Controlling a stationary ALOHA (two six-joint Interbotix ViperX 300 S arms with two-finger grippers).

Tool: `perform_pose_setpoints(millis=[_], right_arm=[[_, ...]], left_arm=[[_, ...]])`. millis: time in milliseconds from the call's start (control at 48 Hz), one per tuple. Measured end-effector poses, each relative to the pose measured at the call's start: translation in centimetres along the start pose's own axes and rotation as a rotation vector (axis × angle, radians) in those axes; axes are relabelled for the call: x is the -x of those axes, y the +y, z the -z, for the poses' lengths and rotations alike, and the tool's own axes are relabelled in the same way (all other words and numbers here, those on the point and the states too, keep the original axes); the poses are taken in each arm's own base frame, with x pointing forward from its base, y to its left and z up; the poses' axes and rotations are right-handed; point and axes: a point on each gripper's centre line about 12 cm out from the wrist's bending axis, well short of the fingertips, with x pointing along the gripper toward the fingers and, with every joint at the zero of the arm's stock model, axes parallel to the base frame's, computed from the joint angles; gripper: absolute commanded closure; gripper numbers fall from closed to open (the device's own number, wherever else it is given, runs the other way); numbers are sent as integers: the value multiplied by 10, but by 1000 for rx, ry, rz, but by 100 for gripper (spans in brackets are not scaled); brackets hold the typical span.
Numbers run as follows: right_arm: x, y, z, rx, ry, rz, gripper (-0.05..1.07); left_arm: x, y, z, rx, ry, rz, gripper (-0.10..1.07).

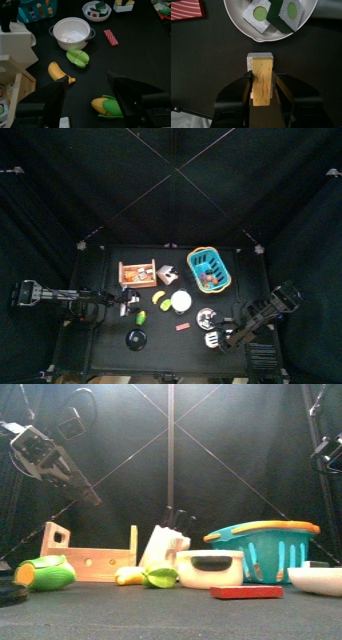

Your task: Grab egg sushi with both hands

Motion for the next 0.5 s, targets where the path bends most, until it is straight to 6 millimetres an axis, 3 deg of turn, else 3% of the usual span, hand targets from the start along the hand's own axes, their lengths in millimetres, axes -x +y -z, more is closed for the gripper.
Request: perform_pose_setpoints(millis=[229, 500], right_arm=[[8, 15, -12, 44, -56, -82, 43], [23, 48, -56, 211, -278, -294, 43]], left_arm=[[0, -3, -2, 0, -17, 25, 3], [-8, -15, -9, -34, -63, 135, 3]])
